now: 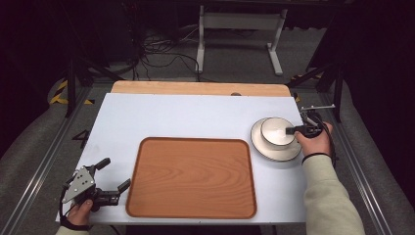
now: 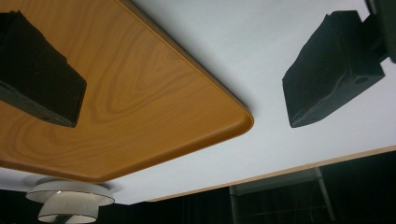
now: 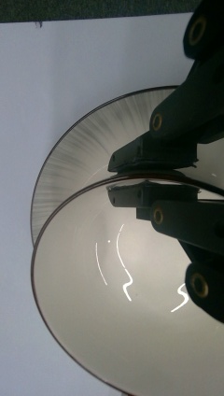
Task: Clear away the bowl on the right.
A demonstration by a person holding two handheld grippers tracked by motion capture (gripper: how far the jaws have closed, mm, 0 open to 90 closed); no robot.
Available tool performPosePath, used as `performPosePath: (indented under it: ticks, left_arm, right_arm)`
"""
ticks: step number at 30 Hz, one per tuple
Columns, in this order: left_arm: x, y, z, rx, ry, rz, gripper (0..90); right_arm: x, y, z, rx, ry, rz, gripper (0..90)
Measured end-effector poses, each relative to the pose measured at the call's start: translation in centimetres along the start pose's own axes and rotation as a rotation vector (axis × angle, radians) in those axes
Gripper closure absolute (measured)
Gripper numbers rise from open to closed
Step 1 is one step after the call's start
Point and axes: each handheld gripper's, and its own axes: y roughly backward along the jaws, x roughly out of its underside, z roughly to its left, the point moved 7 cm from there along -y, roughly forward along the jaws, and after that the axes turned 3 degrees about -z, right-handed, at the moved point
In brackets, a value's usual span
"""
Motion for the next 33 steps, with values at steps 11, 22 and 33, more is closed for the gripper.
performPosePath:
  ticks: [11, 22, 33]
  left_arm:
    - [0.0, 0.0, 0.0, 0.0, 0.0, 0.001, 0.2]
    - [0.0, 0.0, 0.0, 0.0, 0.001, 0.001, 0.3]
    - [0.0, 0.0, 0.0, -0.001, 0.001, 0.001, 0.3]
  right_arm:
    - [-0.5, 1.1, 0.9, 0.006, -0.031, -0.009, 81.4]
    - [-1.4, 3.2, 2.1, -0.012, -0.031, -0.02, 81.2]
    - [-2.3, 5.4, 4.1, -0.049, -0.017, -0.035, 81.2]
